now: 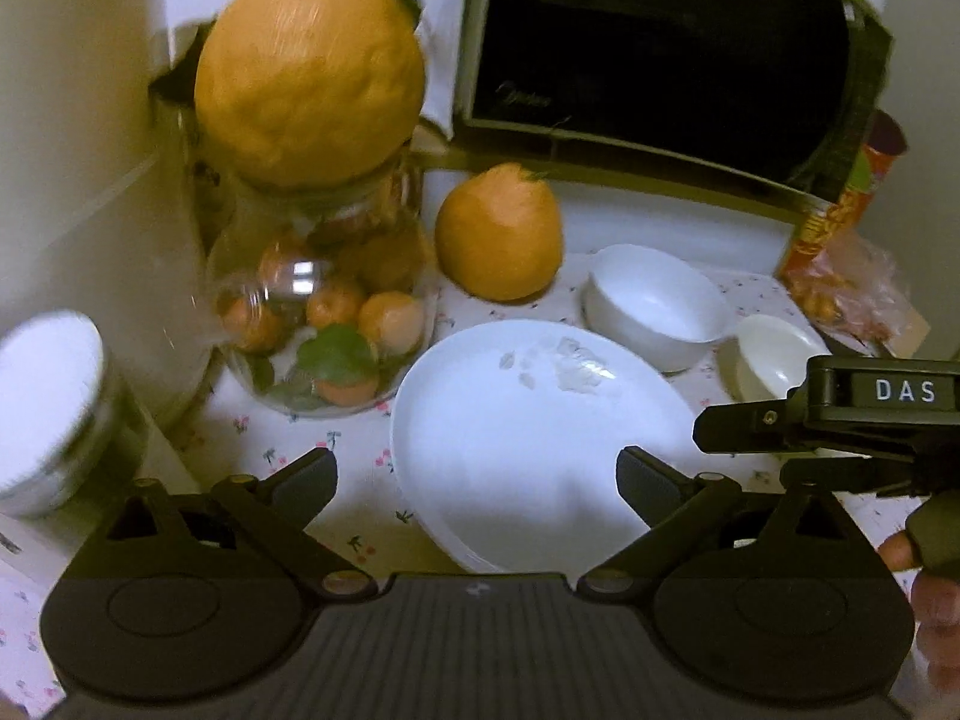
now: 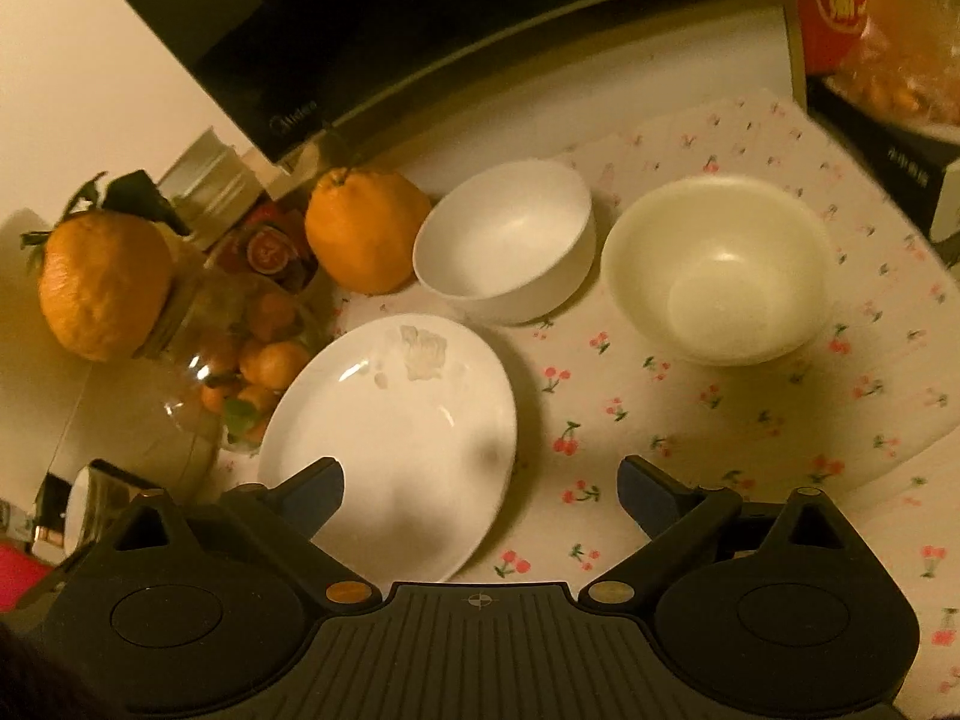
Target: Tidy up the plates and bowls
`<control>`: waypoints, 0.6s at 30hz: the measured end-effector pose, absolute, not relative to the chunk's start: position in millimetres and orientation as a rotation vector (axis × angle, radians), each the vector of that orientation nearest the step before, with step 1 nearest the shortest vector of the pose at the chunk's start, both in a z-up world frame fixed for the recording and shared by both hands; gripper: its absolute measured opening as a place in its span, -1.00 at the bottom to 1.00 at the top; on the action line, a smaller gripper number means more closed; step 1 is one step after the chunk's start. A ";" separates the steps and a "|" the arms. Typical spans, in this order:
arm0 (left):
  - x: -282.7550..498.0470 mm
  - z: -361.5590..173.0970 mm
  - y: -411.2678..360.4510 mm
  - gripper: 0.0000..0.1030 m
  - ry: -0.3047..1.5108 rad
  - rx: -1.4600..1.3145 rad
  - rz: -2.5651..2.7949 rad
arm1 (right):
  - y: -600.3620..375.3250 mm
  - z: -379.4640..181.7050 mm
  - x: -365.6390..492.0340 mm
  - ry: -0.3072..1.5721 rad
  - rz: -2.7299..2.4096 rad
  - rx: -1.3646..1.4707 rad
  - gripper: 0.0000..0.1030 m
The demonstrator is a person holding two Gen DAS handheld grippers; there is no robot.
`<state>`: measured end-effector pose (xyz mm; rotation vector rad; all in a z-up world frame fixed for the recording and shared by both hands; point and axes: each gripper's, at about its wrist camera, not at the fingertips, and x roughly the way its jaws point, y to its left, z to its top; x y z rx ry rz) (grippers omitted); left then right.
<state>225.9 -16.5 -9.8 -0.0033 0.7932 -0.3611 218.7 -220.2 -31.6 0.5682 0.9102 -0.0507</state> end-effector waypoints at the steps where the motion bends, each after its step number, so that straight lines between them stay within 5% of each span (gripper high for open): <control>1: 228.7 -13.5 -15.0 0.83 0.803 -0.013 -0.353 | -219.6 -35.1 221.7 0.913 -0.049 0.573 0.92; 18: 243.4 -40.8 -9.1 -0.14 0.882 -0.103 -0.334 | -218.3 -68.4 246.4 0.909 -0.046 0.625 0.86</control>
